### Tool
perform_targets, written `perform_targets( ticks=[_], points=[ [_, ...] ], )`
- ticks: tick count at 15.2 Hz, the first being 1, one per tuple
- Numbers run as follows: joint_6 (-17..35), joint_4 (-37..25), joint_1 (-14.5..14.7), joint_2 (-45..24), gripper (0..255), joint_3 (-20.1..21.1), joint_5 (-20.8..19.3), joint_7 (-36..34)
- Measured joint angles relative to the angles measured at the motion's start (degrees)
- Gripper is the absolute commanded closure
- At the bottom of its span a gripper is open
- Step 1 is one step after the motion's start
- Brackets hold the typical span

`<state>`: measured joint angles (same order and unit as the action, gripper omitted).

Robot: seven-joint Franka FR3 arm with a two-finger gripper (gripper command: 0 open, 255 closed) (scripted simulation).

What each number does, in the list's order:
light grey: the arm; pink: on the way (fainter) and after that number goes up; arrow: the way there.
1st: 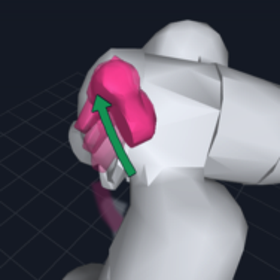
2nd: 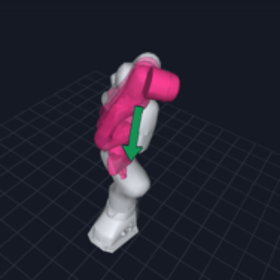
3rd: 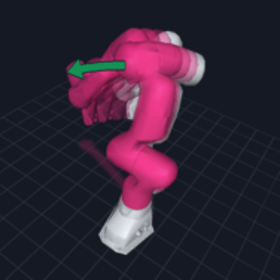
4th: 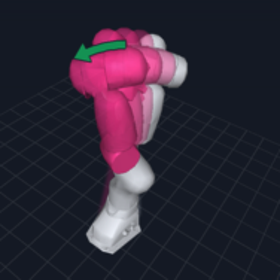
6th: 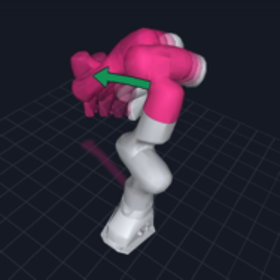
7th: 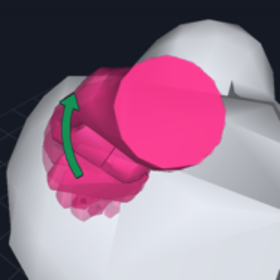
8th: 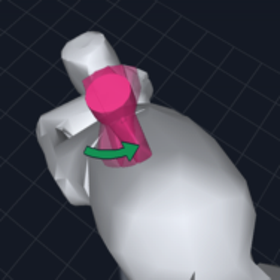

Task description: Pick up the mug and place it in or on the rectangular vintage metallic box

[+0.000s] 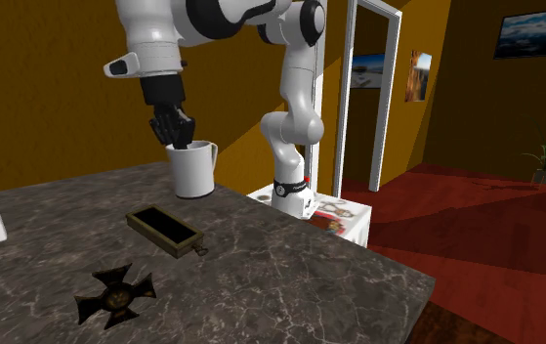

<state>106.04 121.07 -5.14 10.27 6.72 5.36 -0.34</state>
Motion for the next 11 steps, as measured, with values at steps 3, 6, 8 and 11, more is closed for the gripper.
perform_targets(
  ticks=[3, 6, 8, 11],
  points=[
    [-1.24, -1.60, -1.83, -0.63, 255, -2.38, -0.88, 3.80],
    [-1.76, -3.65, -3.46, -2.37, 255, -4.43, -1.65, 7.18],
    [-0.99, -2.93, -3.77, -2.48, 255, -4.82, -1.77, 7.91],
    [1.05, -1.18, -3.82, -2.80, 255, -4.88, -1.77, 8.17]
  ],
)
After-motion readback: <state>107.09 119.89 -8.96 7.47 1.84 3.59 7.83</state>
